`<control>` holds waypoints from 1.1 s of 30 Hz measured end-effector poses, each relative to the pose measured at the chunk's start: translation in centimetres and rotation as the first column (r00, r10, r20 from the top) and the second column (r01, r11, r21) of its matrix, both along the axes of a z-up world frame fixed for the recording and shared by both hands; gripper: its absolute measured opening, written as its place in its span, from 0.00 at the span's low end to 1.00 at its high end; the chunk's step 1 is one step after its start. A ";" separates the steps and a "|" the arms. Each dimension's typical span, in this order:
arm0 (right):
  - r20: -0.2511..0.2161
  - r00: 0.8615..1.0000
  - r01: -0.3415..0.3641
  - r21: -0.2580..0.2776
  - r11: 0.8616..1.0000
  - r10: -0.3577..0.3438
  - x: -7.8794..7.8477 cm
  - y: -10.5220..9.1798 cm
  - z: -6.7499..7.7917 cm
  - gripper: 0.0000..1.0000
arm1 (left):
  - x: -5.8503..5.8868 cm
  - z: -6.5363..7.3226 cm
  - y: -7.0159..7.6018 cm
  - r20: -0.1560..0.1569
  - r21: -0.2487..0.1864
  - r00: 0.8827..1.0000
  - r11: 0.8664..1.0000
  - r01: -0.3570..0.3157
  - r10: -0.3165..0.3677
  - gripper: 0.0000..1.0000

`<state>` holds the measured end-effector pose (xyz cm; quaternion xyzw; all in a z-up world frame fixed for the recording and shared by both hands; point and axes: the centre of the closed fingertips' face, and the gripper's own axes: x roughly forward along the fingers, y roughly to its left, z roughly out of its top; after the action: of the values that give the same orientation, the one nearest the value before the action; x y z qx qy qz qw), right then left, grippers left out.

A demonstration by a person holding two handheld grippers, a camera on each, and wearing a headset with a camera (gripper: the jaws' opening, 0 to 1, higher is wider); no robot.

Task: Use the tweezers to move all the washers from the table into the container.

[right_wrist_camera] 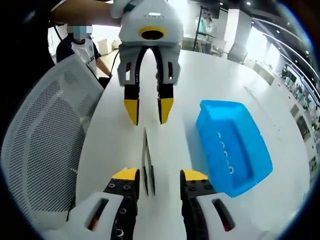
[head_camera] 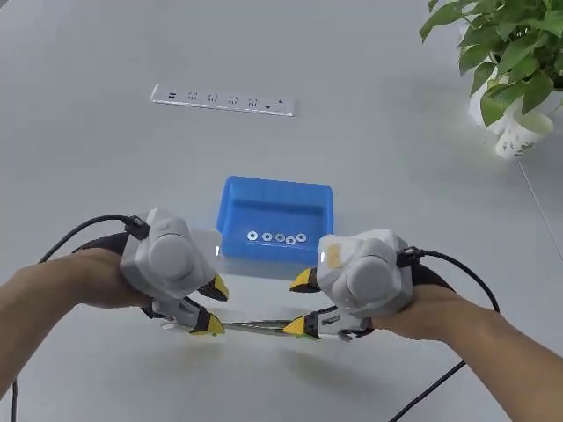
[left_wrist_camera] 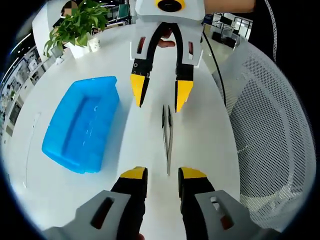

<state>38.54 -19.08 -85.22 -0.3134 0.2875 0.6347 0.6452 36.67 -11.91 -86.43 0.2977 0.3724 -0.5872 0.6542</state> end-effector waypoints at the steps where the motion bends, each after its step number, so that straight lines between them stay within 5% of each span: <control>1: 0.004 1.000 0.015 0.010 1.000 -0.015 0.2 -0.3 0.5 0.36 | 0.1 0.2 0.1 0.000 -0.009 1.000 1.000 -0.015 0.015 0.30; 12: 0.016 0.979 0.201 0.110 0.973 -0.204 1.2 -4.6 3.1 0.57 | 0.3 3.3 1.1 0.025 -0.151 0.981 0.971 -0.185 0.190 0.50; 17: 0.008 0.953 0.297 0.184 0.937 -0.304 1.4 -6.5 4.0 0.68 | 0.1 5.1 1.4 0.035 -0.270 0.956 0.924 -0.272 0.291 0.61; 19: 0.006 0.940 0.331 0.211 0.920 -0.340 1.5 -7.4 4.3 0.73 | -0.2 5.3 1.9 0.041 -0.273 0.950 0.918 -0.286 0.308 0.65; 22: 0.007 0.918 0.383 0.249 0.890 -0.397 1.4 -8.6 4.7 0.78 | -0.4 5.6 2.6 0.054 -0.300 0.931 0.895 -0.329 0.361 0.72; 26: -0.002 0.901 0.417 0.273 0.867 -0.433 1.1 -9.6 4.8 0.83 | -0.5 6.2 3.2 0.066 -0.340 0.905 0.862 -0.376 0.420 0.77; 28: 0.000 0.893 0.432 0.287 0.855 -0.450 1.0 -10.1 4.9 0.86 | -0.1 7.1 3.4 0.072 -0.388 0.878 0.825 -0.412 0.473 0.80; 30: -0.004 0.883 0.449 0.303 0.841 -0.470 0.9 -10.5 5.1 0.89 | 0.0 7.7 3.3 0.062 -0.429 0.864 0.795 -0.429 0.499 0.85; 33: -0.008 0.878 0.457 0.316 0.831 -0.479 0.6 -10.8 5.1 0.93 | -0.4 7.7 3.3 0.076 -0.428 0.862 0.798 -0.425 0.500 0.88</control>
<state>39.11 -29.85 -80.07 -0.1513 0.2295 0.4826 0.8316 36.31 -8.57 -78.69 0.1117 0.2444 -0.4413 0.8562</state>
